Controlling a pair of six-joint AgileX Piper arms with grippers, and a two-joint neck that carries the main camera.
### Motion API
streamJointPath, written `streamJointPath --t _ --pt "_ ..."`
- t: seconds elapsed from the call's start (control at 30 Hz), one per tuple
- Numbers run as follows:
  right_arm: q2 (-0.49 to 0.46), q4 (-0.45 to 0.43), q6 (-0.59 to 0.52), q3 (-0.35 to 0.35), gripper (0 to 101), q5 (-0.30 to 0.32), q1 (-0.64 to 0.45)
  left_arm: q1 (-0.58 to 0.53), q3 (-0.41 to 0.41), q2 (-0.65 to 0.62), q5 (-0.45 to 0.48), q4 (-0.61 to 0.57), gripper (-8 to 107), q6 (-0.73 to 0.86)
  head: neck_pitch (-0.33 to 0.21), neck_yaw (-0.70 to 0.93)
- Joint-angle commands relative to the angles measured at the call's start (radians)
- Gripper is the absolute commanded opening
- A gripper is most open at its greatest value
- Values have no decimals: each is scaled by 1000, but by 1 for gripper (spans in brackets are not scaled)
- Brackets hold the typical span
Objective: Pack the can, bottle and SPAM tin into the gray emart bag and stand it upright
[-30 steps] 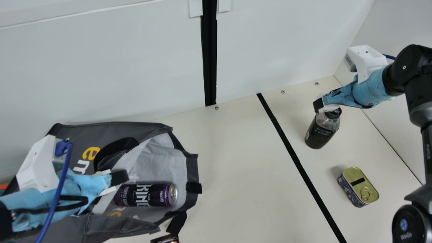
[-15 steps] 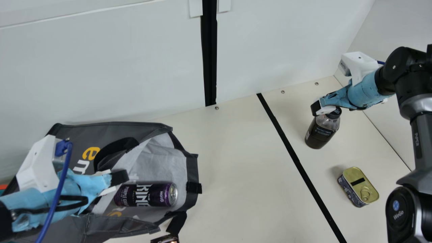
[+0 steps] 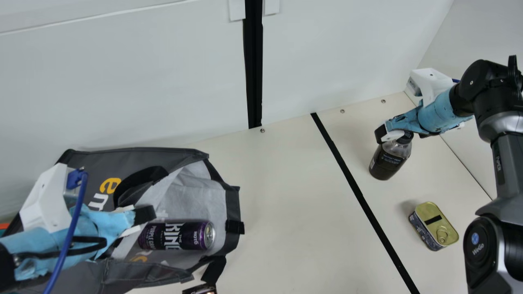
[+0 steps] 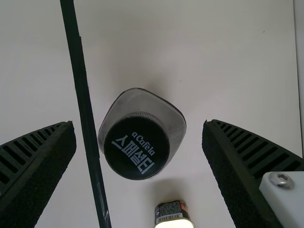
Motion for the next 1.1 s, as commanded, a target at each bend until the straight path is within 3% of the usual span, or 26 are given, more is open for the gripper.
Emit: streamJointPath --t 0.0,0.47,1.07 --pt "2 2 -2 -1 95 0 0 0 0 0 0 0 -8 0 -23 -1" --pt "1 10 -2 4 2 0 6 0 0 0 0 0 -8 0 -23 -1" --pt "-42 54 -67 -4 0 0 21 0 0 0 0 0 -8 0 -23 -1"
